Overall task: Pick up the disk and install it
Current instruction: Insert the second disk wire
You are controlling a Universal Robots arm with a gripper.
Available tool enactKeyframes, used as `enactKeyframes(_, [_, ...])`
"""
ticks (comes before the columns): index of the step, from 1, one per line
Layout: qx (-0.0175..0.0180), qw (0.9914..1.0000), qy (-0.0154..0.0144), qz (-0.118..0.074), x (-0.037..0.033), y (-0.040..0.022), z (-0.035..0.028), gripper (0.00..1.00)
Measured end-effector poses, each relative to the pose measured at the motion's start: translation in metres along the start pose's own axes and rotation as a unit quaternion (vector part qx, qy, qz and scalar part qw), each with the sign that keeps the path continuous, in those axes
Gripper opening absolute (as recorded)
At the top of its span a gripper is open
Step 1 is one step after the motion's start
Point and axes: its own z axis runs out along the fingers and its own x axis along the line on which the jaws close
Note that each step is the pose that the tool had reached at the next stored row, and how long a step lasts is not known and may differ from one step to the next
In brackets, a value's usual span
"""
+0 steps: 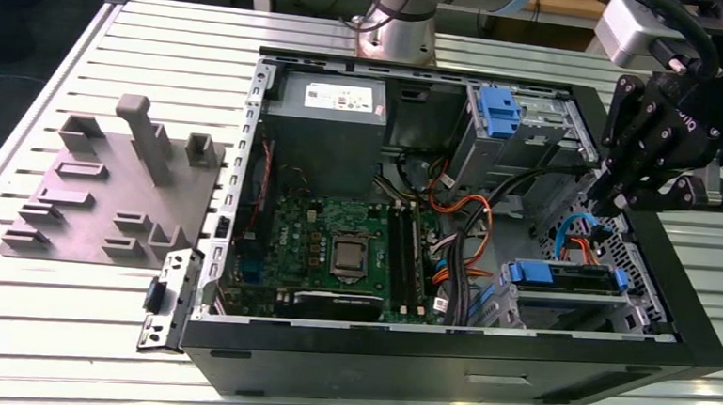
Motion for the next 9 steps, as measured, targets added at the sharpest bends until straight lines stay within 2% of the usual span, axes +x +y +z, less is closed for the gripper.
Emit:
enactKeyframes(3, [0.0000, 1.00000, 0.0007, 0.000, -0.0001, 0.0001, 0.0001, 0.25])
enactKeyframes(4, [0.0001, 0.99999, 0.0048, 0.000, -0.0001, 0.0001, 0.0000, 0.25])
enactKeyframes(5, [0.0003, 0.99992, 0.0126, 0.000, -0.0002, 0.0001, 0.0000, 0.25])
enactKeyframes(6, [0.0004, 0.99985, 0.0174, -0.001, -0.0002, 0.0001, 0.0001, 0.25])
enactKeyframes(9, [0.0004, 0.99984, 0.0179, -0.001, -0.0002, 0.0001, 0.0002, 0.25])
